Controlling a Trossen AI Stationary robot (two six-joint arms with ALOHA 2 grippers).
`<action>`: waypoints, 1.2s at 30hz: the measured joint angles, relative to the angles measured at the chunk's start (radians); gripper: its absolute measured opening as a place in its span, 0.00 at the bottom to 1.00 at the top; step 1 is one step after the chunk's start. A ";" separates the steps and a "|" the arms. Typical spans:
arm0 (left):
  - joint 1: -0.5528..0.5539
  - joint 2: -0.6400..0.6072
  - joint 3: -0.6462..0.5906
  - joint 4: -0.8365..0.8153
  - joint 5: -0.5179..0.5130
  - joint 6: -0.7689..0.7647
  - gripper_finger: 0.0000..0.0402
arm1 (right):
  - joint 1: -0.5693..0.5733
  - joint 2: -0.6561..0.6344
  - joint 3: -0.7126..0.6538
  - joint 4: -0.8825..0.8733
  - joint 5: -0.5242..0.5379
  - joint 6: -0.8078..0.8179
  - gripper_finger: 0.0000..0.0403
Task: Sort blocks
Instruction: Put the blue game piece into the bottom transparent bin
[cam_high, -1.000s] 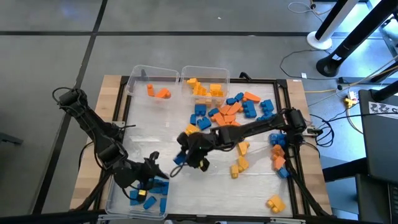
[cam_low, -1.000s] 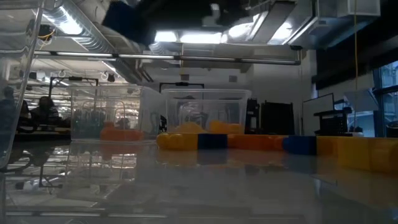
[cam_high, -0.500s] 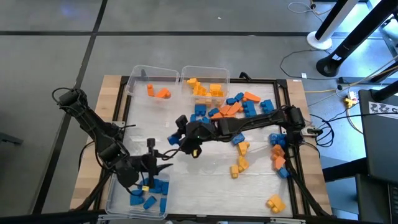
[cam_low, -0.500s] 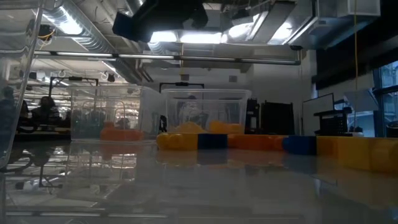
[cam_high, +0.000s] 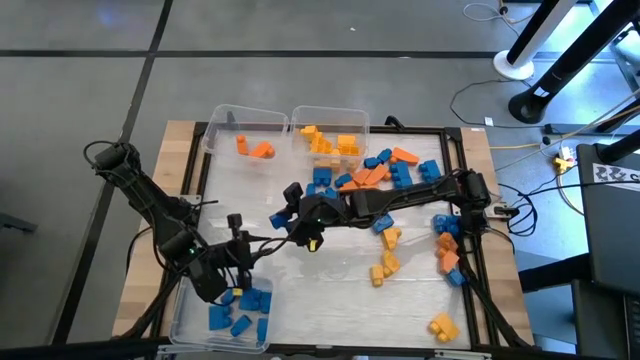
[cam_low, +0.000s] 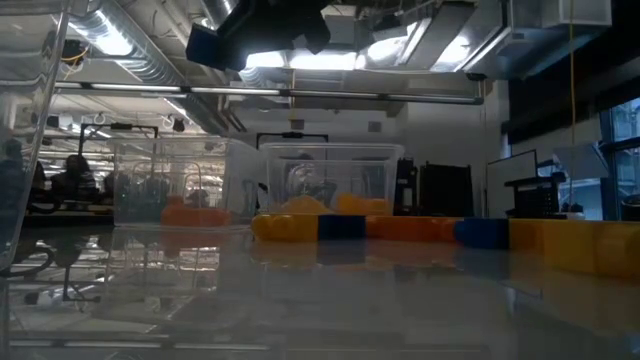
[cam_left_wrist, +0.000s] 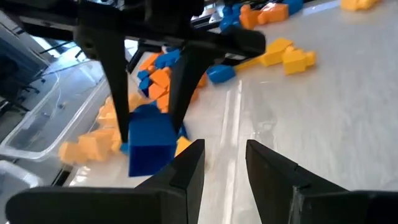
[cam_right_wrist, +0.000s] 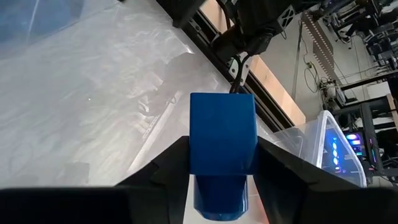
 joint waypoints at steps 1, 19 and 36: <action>0.003 0.000 0.000 -0.013 0.000 -0.006 0.27 | 0.000 0.000 0.000 0.000 0.000 0.000 0.39; -0.001 -0.071 0.000 -0.238 -0.001 -0.117 0.27 | 0.075 0.000 0.000 0.145 -0.233 0.031 0.39; 0.002 -0.178 0.000 -0.280 -0.004 -0.132 0.27 | 0.225 0.163 0.000 0.486 -0.238 -0.026 0.39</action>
